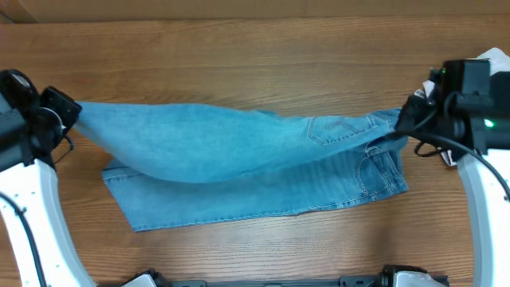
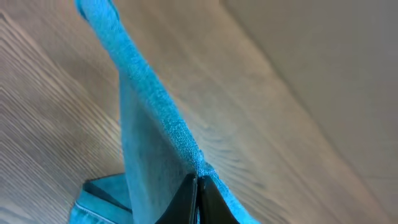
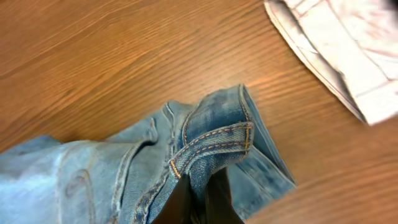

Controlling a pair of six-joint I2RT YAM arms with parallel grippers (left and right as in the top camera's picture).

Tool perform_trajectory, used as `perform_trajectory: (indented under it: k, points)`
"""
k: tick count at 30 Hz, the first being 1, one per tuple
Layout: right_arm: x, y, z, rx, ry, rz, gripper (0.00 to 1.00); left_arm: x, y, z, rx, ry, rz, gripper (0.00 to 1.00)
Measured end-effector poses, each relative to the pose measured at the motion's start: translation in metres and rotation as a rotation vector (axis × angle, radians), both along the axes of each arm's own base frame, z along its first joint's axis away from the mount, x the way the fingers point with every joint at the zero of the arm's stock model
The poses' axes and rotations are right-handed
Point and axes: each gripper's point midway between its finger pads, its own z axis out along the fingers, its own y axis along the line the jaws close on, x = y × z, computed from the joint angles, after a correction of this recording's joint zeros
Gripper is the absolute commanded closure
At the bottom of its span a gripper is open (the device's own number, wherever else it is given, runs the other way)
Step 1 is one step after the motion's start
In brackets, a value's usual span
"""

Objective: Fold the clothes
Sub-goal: 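Stretch the jeans between both grippers and lay them flat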

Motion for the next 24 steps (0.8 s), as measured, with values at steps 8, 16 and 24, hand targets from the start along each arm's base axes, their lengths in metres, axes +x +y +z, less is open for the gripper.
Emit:
perform_trajectory:
  k: [8, 16, 24]
  points:
    - [-0.023, -0.001, 0.028, -0.019, -0.071, -0.009, 0.96, -0.035, -0.019, 0.051, 0.033, -0.069, -0.003, 0.96]
    - [-0.005, -0.003, 0.039, -0.028, -0.155, -0.011, 0.96, -0.042, -0.023, 0.046, 0.017, -0.038, -0.002, 0.96]
    - [0.11, -0.006, 0.025, -0.005, -0.322, 0.003, 0.62, 0.043, 0.008, 0.02, 0.02, -0.1, -0.013, 0.19]
